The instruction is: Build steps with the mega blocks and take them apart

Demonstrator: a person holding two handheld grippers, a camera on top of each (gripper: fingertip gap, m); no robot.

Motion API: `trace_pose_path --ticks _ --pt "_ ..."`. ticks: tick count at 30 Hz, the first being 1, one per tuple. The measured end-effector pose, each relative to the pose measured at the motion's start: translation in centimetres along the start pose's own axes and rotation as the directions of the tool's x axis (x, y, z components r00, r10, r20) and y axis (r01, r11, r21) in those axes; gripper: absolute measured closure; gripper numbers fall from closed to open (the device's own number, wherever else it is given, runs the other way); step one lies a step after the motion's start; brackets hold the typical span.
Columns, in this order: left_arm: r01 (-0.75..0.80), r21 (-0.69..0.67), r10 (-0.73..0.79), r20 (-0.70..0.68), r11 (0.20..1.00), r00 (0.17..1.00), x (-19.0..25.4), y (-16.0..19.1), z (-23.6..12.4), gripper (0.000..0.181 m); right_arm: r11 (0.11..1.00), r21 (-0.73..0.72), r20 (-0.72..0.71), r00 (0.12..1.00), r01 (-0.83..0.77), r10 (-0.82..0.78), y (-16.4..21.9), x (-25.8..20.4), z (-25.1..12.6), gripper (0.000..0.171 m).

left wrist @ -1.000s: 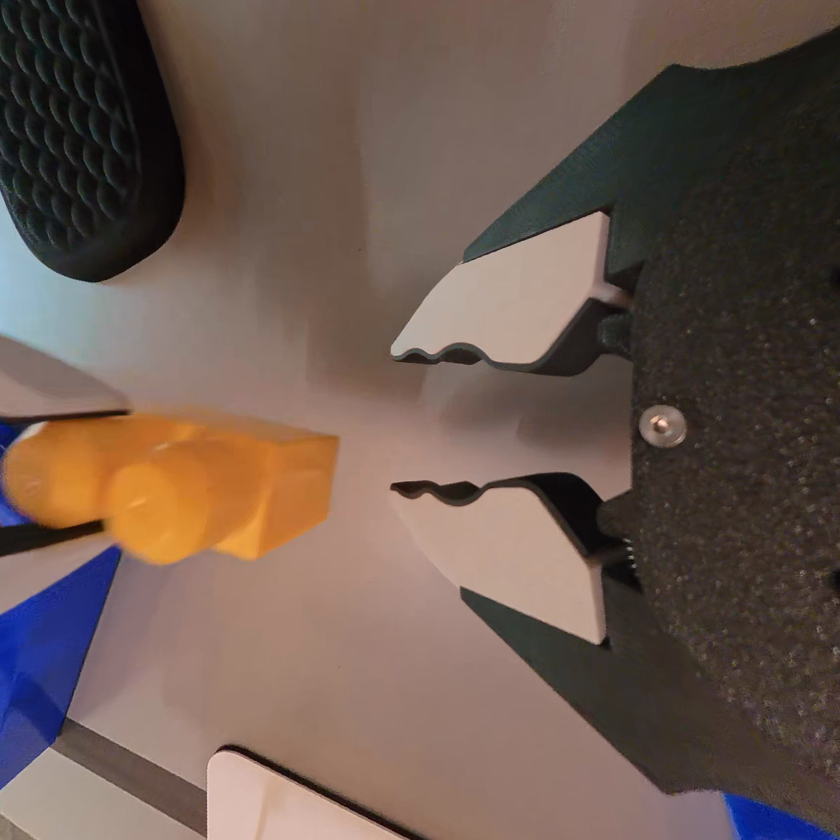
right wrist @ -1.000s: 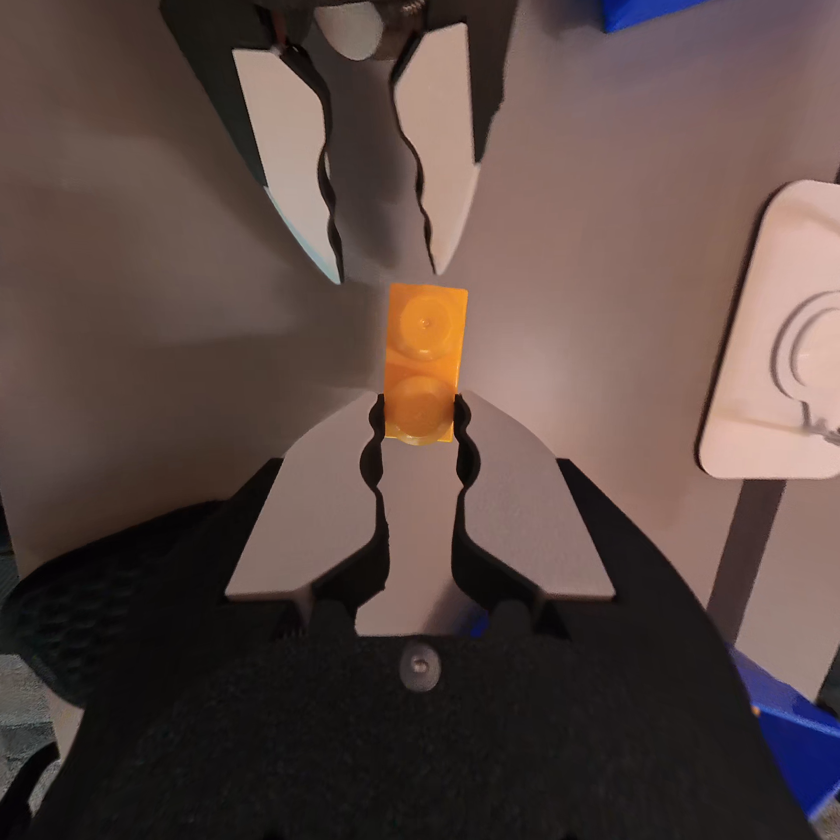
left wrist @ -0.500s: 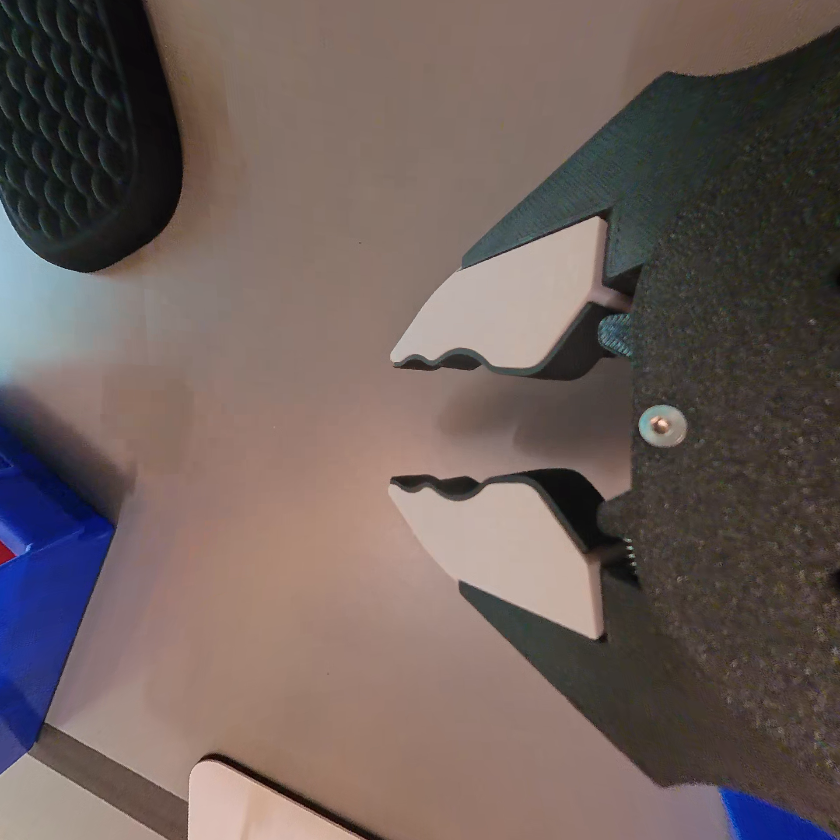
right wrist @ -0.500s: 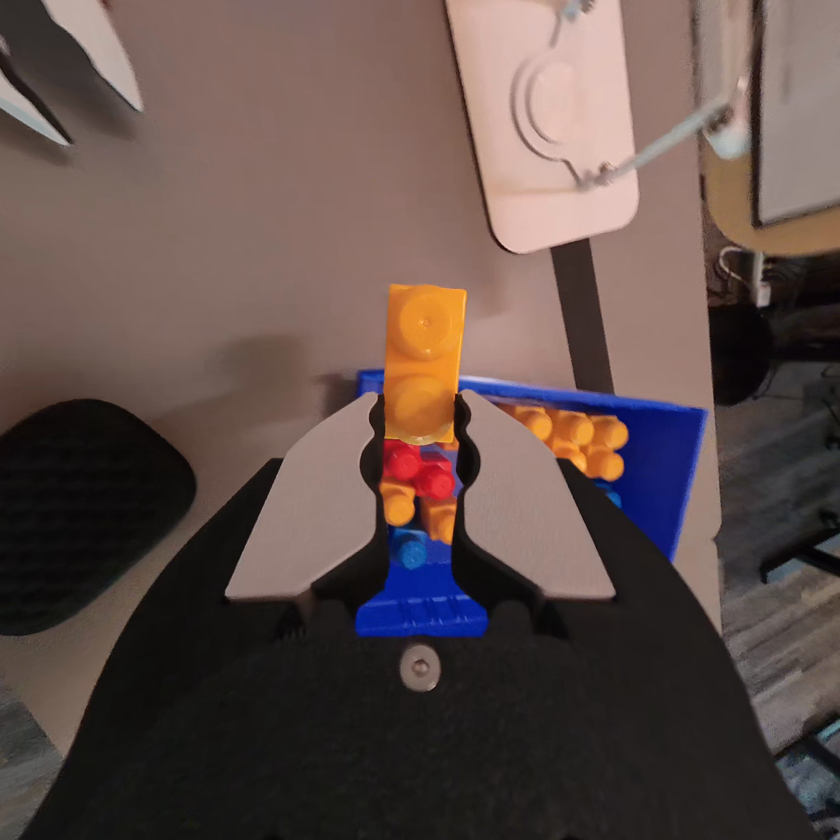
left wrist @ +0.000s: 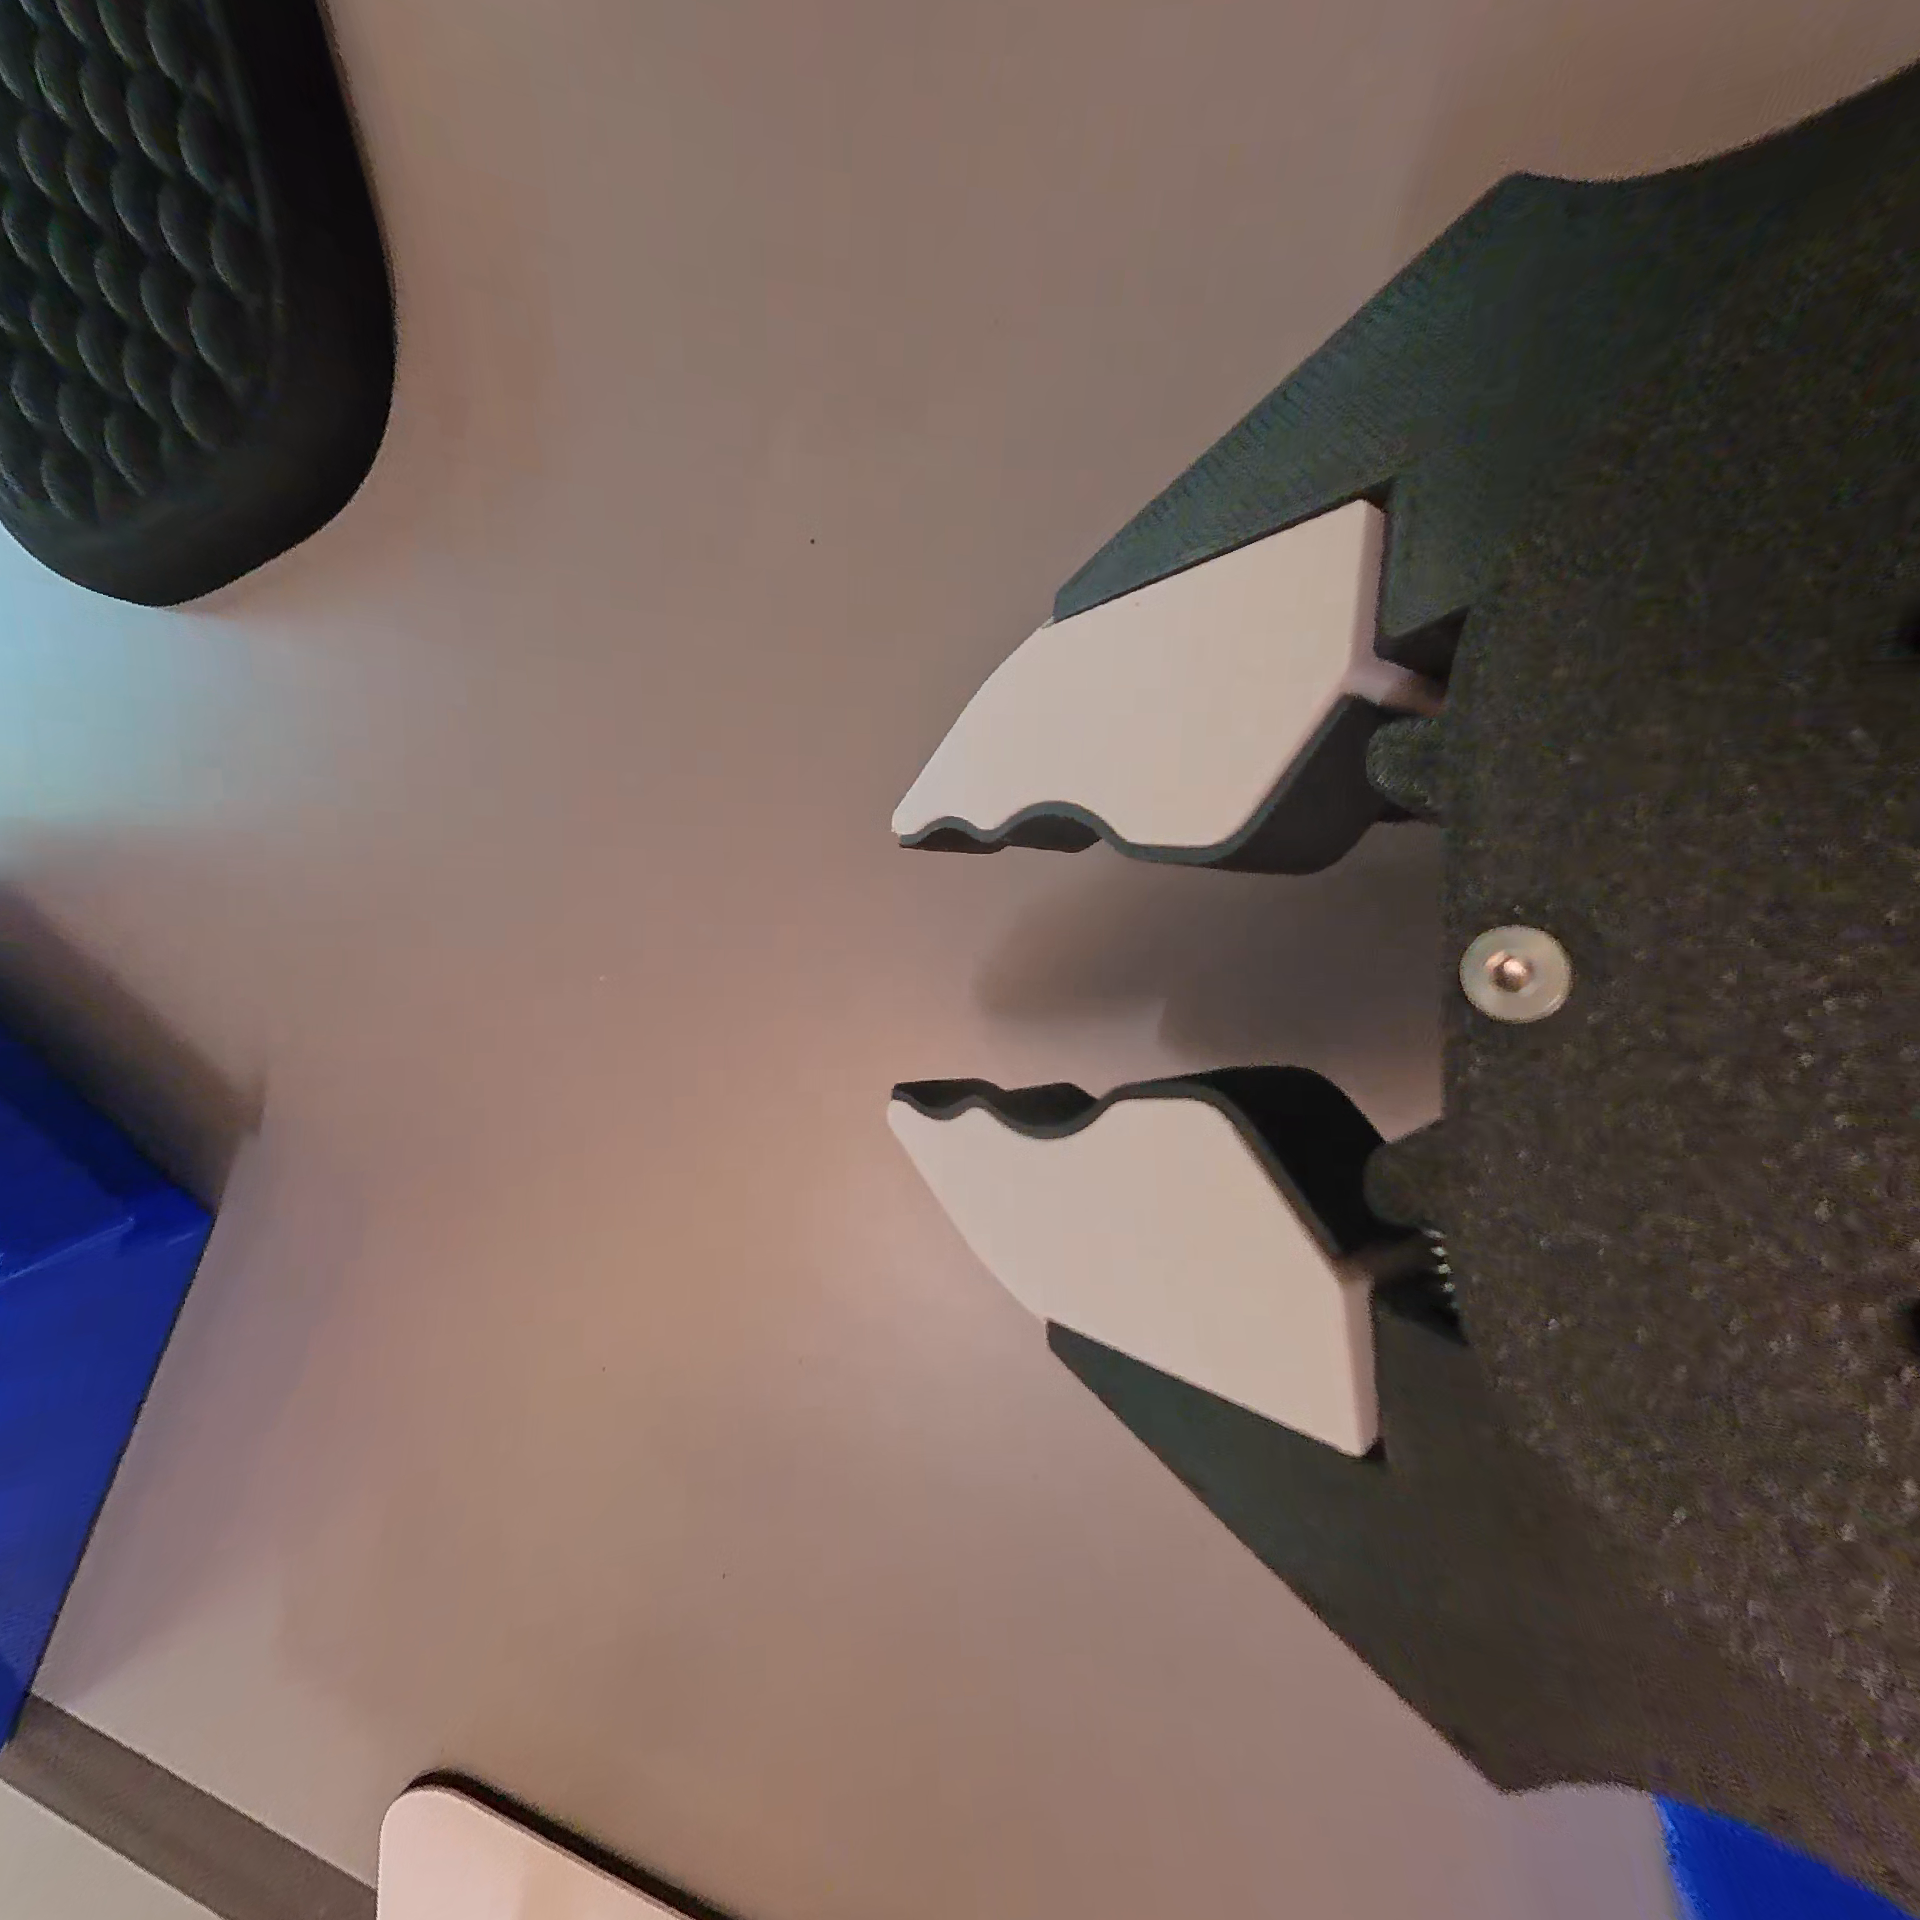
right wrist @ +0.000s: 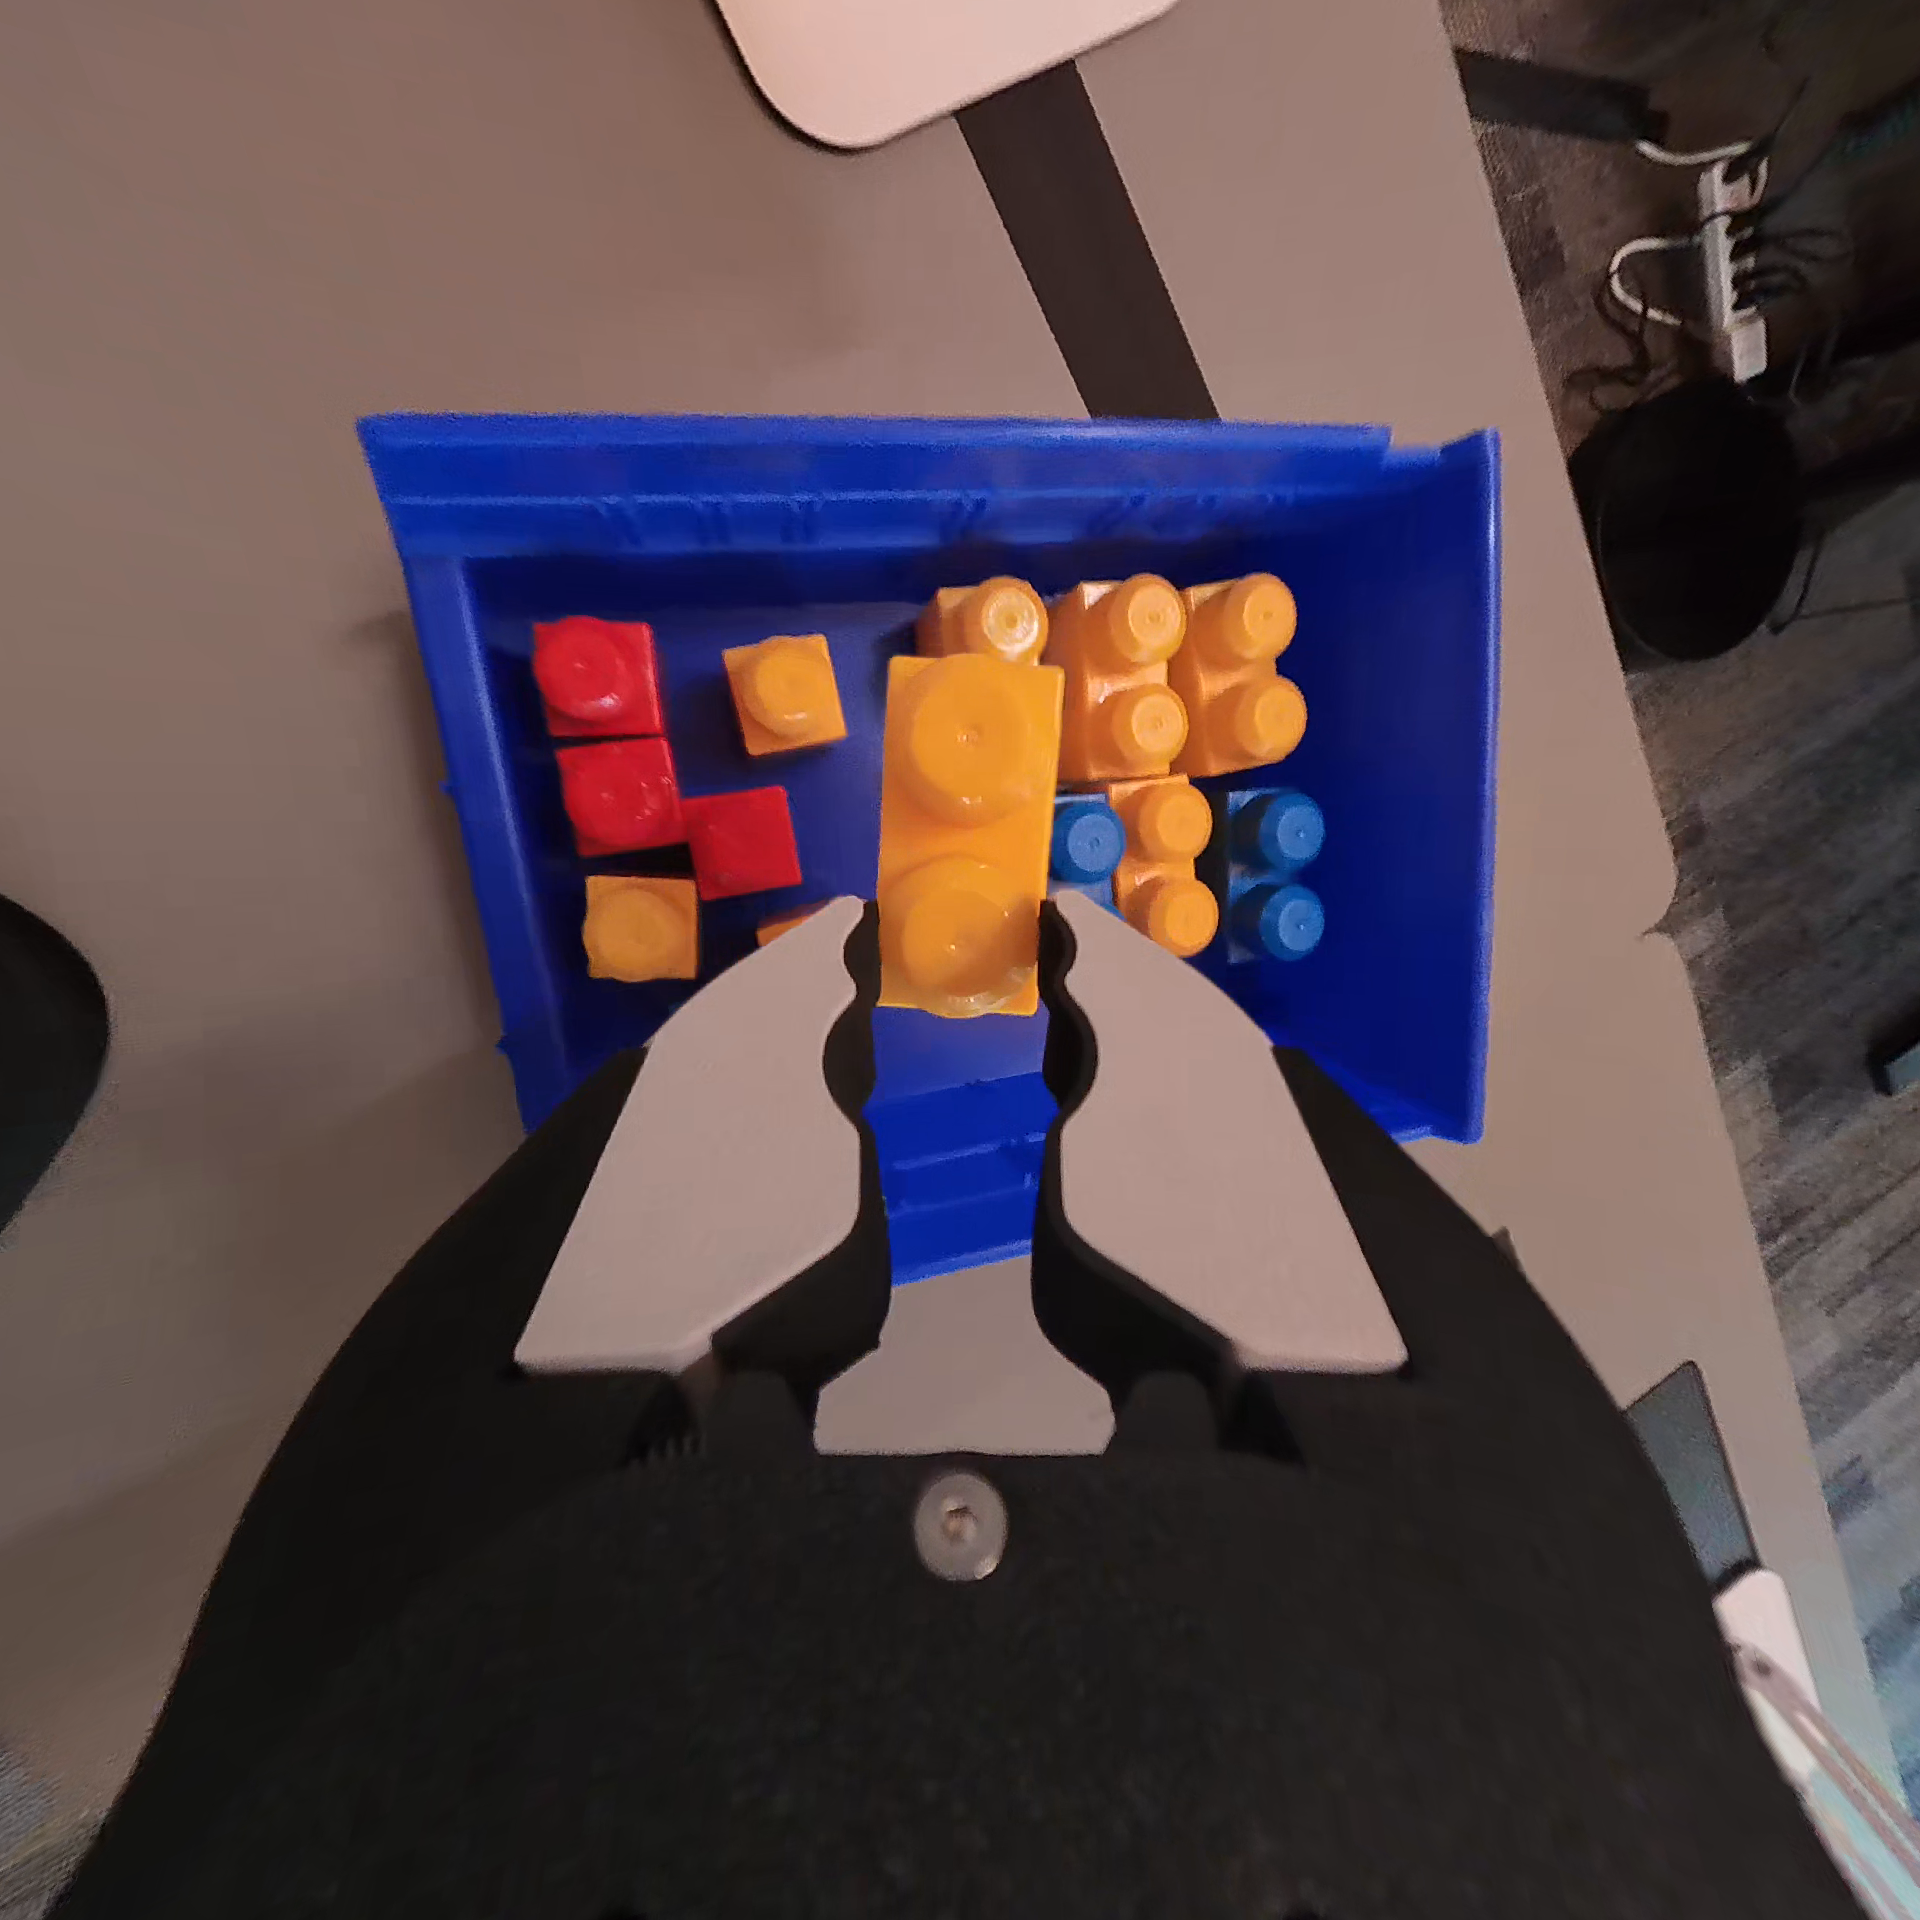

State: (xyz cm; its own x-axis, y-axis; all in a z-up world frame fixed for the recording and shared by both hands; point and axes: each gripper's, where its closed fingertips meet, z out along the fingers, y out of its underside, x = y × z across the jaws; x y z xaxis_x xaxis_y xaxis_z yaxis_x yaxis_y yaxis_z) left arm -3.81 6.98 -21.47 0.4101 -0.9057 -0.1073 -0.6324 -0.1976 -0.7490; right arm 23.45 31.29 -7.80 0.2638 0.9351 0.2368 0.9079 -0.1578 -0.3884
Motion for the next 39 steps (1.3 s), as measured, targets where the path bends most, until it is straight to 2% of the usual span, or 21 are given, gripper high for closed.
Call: trace_pose_path --ticks 9,19,29,39 --pt "0.015 0.000 -0.015 -0.010 1.000 1.000 0.0 0.2 0.2 0.141 0.998 -0.052 0.021 0.999 -0.042 0.043 3.0 1.5 3.9 0.142" --pt "0.023 -0.001 -0.023 -0.020 1.000 1.000 0.0 0.4 0.3 0.142 0.988 -0.153 0.051 0.999 -0.004 0.012 4.8 0.9 7.6 0.142" --pt "0.029 -0.003 -0.029 -0.025 1.000 0.999 0.1 0.5 0.4 0.142 0.980 -0.198 0.072 0.997 0.017 -0.002 5.6 0.8 7.9 0.142" --pt "0.035 0.001 -0.035 -0.026 0.999 0.999 0.0 0.5 0.5 0.143 0.963 -0.265 0.056 0.998 0.037 -0.023 6.7 1.1 10.3 0.142"
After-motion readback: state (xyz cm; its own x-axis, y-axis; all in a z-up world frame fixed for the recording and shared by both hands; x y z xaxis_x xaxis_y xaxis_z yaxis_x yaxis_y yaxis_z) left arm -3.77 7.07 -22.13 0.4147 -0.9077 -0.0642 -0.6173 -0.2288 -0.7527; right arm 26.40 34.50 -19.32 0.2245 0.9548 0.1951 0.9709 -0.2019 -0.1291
